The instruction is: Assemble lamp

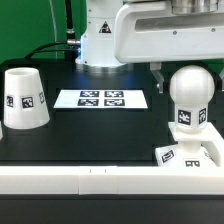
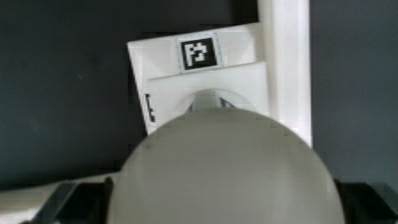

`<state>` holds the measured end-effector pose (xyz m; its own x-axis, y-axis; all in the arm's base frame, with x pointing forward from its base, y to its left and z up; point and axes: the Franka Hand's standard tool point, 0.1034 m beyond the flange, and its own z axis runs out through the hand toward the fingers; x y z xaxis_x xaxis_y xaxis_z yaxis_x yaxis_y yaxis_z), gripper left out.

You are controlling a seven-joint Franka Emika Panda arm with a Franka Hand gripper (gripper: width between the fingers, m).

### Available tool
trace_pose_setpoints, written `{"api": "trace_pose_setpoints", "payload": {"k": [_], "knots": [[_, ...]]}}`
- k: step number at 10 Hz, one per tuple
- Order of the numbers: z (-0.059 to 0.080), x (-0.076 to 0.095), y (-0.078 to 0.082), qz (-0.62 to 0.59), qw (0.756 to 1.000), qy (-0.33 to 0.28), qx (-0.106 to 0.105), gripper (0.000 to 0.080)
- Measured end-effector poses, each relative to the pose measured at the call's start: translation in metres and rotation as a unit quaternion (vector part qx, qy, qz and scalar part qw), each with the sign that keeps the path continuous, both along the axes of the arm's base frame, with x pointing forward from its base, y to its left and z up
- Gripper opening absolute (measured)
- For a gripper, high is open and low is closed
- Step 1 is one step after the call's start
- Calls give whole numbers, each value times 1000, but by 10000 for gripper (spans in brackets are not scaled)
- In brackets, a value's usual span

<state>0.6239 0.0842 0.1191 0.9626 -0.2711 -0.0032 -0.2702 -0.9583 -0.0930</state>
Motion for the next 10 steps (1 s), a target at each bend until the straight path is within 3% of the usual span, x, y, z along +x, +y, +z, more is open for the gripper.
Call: {"api": "trace_pose_setpoints", "payload": {"k": [4, 7, 10], "knots": [[-1, -1, 3, -178, 984, 20, 11, 578], [-1, -2, 5, -288, 956, 41, 31, 578], [-1, -2, 9, -401, 913, 60, 43, 578]]}}
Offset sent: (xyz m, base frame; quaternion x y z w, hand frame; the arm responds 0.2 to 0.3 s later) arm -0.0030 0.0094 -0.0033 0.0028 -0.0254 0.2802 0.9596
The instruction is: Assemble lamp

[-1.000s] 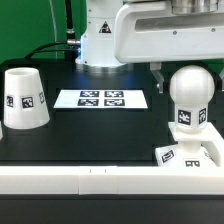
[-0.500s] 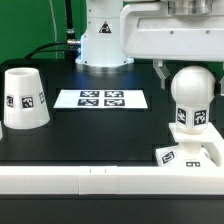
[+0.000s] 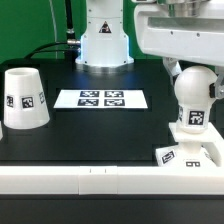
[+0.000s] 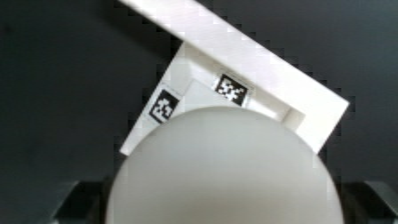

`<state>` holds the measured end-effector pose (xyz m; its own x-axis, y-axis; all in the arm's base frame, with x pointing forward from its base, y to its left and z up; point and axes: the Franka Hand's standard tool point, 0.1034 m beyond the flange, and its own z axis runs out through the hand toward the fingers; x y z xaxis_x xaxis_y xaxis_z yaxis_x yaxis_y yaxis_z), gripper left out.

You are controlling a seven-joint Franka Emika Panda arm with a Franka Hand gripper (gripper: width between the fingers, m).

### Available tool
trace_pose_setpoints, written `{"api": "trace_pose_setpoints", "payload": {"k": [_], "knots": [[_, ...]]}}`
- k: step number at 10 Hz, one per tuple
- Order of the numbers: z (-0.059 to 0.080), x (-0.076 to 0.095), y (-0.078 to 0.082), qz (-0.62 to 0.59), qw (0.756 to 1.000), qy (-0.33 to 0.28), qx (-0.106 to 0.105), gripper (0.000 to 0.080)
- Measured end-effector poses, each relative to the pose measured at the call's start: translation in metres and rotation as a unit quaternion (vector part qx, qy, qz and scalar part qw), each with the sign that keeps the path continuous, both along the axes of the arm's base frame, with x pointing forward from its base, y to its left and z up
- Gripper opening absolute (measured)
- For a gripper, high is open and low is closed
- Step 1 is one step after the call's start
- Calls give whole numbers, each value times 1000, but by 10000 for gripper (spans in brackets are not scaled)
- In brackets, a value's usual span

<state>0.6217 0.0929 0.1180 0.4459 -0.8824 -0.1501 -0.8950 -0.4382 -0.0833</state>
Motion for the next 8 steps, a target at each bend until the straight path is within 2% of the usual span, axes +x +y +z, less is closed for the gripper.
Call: {"api": "trace_pose_setpoints", "payload": {"k": [3, 4, 6, 8], "knots": [[0, 0, 0, 3, 1000, 0, 0, 578], [-1, 0, -2, 52, 999, -8, -2, 672], [0, -2, 0, 116, 993, -8, -3, 692], [-1, -3, -1, 208, 978, -23, -3, 699]]}}
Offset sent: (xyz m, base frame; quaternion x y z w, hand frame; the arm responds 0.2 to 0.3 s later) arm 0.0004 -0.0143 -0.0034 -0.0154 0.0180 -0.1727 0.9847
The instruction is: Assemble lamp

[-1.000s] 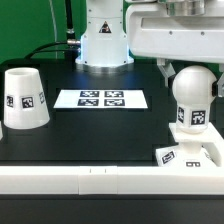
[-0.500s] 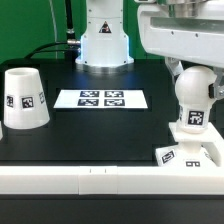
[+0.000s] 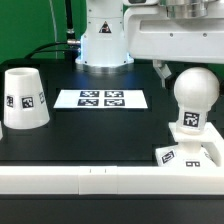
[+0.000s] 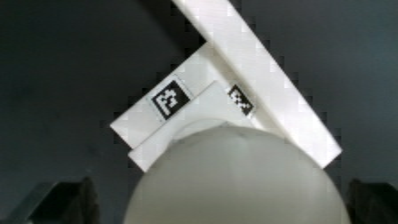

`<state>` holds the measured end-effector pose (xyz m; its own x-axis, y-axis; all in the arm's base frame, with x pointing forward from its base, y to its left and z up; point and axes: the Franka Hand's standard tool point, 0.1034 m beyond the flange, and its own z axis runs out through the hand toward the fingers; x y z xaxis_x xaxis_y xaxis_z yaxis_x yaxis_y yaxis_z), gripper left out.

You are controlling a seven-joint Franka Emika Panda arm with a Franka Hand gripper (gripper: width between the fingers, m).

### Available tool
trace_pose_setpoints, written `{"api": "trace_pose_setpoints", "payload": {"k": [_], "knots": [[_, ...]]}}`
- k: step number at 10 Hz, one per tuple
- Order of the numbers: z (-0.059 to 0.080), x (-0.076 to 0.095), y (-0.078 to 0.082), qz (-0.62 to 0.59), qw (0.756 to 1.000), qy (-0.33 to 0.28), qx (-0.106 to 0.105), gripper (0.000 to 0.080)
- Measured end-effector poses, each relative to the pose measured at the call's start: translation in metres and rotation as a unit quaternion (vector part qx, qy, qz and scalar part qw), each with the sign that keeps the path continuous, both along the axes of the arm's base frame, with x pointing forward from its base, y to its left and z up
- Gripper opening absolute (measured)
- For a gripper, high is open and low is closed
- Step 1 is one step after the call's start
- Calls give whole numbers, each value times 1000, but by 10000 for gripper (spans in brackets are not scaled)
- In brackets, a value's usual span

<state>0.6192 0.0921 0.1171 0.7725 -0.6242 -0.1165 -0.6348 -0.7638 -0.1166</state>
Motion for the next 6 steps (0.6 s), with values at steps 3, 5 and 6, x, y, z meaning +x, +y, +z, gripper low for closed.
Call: {"api": "trace_pose_setpoints", "payload": {"k": [3, 5, 6], "knots": [[0, 0, 0, 98, 995, -16, 1, 699], [-1, -1, -1, 199, 980, -25, -16, 699], [-1, -2, -1, 251, 967, -31, -24, 699]]}}
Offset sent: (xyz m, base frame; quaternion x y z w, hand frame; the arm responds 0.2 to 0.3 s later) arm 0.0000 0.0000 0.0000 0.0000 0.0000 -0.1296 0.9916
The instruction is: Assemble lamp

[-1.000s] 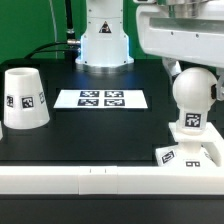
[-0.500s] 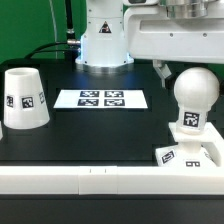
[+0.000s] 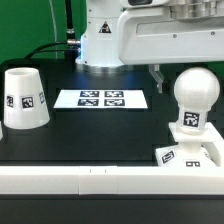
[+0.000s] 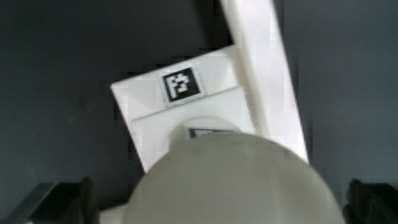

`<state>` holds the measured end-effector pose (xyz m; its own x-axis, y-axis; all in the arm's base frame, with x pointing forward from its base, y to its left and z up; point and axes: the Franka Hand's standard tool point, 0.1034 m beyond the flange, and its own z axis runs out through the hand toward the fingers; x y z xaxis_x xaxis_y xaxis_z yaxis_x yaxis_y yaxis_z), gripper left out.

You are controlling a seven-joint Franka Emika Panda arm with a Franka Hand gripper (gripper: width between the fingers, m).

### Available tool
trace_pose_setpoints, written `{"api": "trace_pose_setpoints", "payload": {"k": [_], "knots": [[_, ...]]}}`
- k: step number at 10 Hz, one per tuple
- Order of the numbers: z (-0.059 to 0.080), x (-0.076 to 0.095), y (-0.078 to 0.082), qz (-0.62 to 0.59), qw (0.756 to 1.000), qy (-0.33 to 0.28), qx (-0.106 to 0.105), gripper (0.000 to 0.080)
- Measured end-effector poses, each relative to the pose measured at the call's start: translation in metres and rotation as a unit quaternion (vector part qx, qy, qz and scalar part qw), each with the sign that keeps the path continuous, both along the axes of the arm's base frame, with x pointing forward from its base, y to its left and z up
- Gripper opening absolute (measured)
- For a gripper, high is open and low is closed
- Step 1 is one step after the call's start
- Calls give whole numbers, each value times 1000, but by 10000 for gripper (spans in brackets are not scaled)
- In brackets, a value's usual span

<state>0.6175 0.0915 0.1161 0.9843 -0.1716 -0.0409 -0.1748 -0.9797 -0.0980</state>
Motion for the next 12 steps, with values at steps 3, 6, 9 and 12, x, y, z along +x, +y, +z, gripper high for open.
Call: {"api": "trace_pose_setpoints", "payload": {"k": [3, 6, 9, 12], "knots": [[3, 3, -1, 161, 986, -18, -25, 699], [2, 3, -2, 253, 967, -24, -23, 699], [2, 4, -3, 361, 932, -35, -25, 699], [0, 9, 5, 513, 853, -60, -69, 699]]}}
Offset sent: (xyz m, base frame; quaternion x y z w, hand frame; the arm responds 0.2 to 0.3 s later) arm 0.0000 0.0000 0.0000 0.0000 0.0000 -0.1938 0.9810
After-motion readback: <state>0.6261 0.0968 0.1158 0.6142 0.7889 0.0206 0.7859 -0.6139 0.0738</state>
